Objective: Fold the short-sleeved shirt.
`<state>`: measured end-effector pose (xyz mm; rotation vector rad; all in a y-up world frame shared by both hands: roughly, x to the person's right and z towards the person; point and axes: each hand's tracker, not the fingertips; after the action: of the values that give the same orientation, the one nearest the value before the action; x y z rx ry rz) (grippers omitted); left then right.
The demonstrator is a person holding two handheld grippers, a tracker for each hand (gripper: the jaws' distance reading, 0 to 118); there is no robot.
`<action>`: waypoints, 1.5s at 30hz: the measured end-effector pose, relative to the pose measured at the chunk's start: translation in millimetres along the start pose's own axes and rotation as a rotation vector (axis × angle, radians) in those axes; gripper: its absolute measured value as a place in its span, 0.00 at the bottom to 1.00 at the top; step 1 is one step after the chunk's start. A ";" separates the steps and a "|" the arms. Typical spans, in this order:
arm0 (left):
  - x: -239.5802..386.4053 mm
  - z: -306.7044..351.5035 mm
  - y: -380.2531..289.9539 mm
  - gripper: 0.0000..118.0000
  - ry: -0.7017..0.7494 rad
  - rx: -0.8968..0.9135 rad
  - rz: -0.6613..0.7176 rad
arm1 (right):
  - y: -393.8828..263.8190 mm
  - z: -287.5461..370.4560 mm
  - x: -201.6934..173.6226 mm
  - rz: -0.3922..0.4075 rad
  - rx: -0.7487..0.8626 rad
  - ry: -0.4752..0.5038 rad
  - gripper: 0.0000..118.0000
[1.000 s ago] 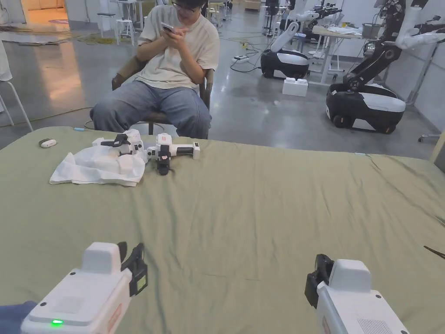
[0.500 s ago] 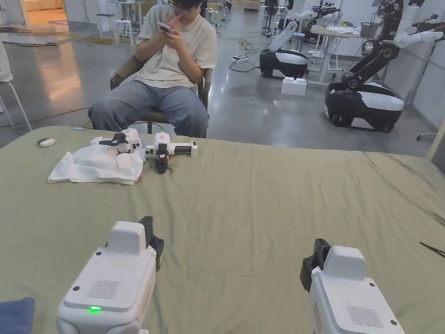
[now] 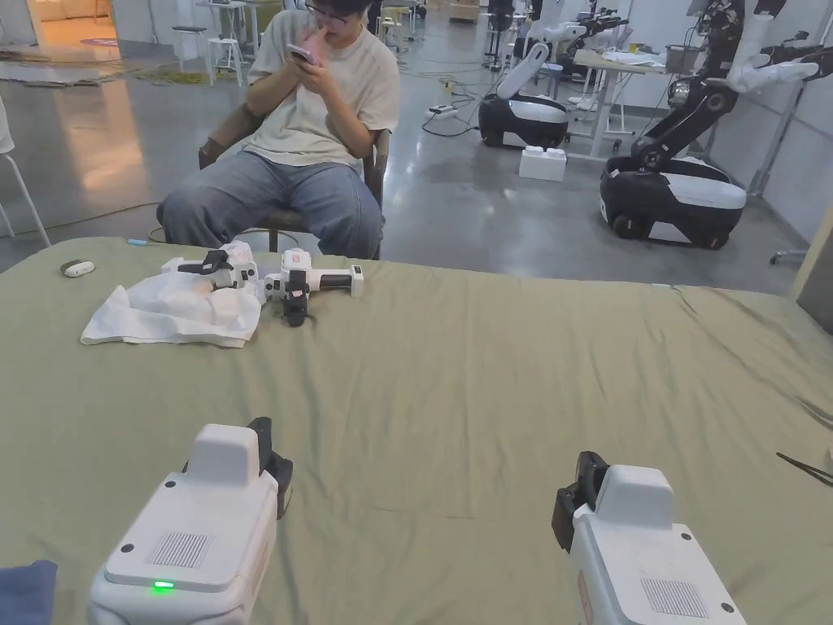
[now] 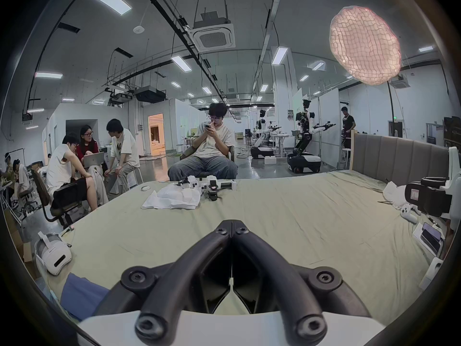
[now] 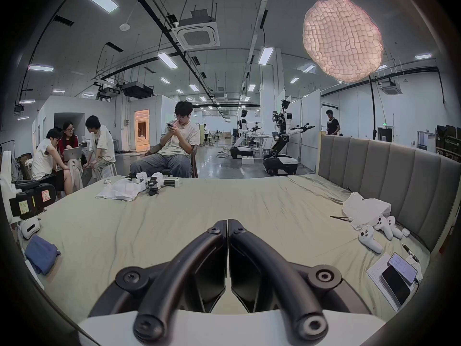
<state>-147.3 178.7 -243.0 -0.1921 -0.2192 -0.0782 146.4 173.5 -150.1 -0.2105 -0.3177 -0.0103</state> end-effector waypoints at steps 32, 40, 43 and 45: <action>-16.7 1.4 2.4 0.90 -0.002 0.025 0.102 | 3.3 -2.3 -2.8 -0.029 0.012 -0.046 0.83; -19.6 -0.8 3.3 0.91 0.019 0.023 0.091 | 7.0 -6.2 -2.1 -0.077 -0.005 -0.057 0.83; -21.3 -1.2 3.2 0.91 0.008 0.025 0.111 | 9.0 -9.4 -2.1 -0.109 -0.039 -0.071 0.83; -21.2 -1.4 2.4 0.91 0.014 0.031 0.115 | 9.6 -13.0 -2.1 -0.121 -0.071 -0.091 0.83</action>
<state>-167.4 181.9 -249.5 -0.1729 -0.1950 0.0381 148.8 180.1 -164.8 -0.2626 -0.4208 -0.1322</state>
